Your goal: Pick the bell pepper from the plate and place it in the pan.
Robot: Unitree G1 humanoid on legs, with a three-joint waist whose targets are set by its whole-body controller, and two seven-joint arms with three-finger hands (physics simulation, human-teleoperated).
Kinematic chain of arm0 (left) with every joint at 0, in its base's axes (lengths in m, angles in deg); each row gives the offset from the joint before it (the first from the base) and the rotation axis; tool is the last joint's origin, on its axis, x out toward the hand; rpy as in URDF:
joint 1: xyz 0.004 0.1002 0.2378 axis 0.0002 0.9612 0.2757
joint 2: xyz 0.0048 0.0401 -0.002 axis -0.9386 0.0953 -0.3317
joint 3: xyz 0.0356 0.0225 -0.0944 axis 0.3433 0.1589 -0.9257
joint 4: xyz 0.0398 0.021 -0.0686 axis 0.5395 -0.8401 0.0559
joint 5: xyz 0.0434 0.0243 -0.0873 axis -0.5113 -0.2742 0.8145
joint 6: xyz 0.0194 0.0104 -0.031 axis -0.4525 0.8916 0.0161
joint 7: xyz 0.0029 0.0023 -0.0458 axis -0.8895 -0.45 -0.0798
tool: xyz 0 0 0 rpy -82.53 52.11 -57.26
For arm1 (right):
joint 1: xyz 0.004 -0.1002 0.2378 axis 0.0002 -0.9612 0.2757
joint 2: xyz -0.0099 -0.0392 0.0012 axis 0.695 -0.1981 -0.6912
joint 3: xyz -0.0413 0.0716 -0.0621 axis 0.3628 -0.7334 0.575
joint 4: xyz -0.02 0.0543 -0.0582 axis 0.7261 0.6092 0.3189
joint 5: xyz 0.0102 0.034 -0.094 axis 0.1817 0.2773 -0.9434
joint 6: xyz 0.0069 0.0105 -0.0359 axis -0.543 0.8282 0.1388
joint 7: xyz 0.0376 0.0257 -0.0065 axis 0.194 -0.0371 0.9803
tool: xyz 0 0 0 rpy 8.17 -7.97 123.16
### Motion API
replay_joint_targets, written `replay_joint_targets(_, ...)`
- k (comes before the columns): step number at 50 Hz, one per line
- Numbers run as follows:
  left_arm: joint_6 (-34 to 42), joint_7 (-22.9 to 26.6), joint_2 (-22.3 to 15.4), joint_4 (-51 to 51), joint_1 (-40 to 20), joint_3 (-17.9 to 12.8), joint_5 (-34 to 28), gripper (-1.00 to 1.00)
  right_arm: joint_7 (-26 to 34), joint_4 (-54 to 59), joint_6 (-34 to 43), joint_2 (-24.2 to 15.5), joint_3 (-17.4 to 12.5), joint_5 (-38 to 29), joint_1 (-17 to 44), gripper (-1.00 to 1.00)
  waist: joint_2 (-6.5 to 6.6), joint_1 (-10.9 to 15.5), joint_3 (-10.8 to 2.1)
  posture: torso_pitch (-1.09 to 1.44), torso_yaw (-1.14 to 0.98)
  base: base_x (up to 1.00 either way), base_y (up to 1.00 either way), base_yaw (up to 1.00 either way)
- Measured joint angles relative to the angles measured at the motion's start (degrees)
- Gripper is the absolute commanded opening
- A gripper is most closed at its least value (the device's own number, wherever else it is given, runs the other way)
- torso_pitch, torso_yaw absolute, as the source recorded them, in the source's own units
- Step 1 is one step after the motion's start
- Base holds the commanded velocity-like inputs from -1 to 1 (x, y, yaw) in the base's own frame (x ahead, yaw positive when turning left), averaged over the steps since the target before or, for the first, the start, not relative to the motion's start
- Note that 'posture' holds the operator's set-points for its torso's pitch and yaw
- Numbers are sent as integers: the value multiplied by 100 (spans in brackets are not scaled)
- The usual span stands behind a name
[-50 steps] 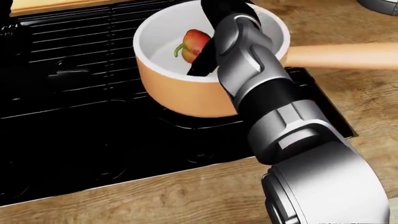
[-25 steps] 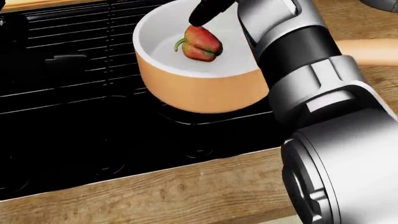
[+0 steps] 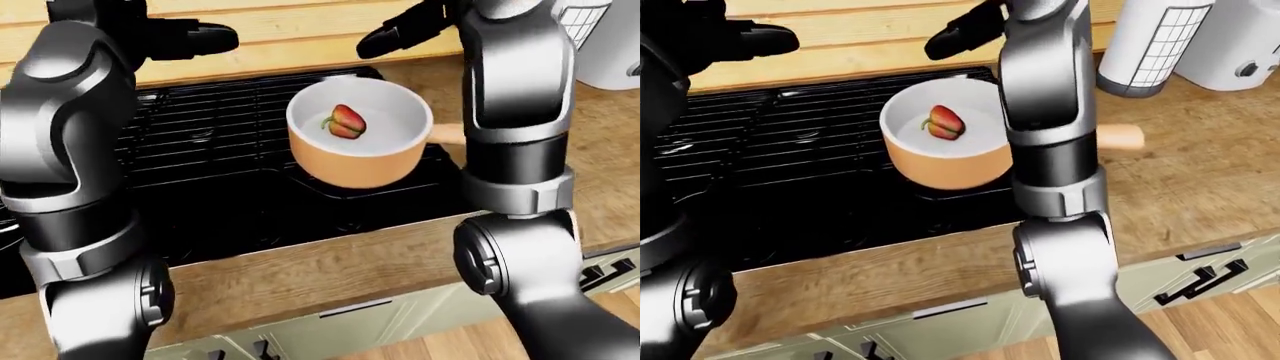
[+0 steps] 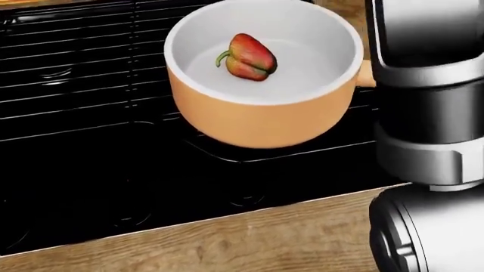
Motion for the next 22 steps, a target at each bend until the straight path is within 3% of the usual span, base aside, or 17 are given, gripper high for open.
replay_joint_targets(9, 471, 31, -132, 556, -488, 7, -84, 100, 716, -1612, 1405, -457, 101, -274, -144, 100, 13, -4, 39, 0, 0, 0, 0, 0)
replay_joint_targets(22, 174, 28, -22, 1035, -102, -27, -347, 100, 1158, -2541, 1307, -459, 229, -832, -537, 100, 28, -37, 109, 0, 0, 0, 0, 0)
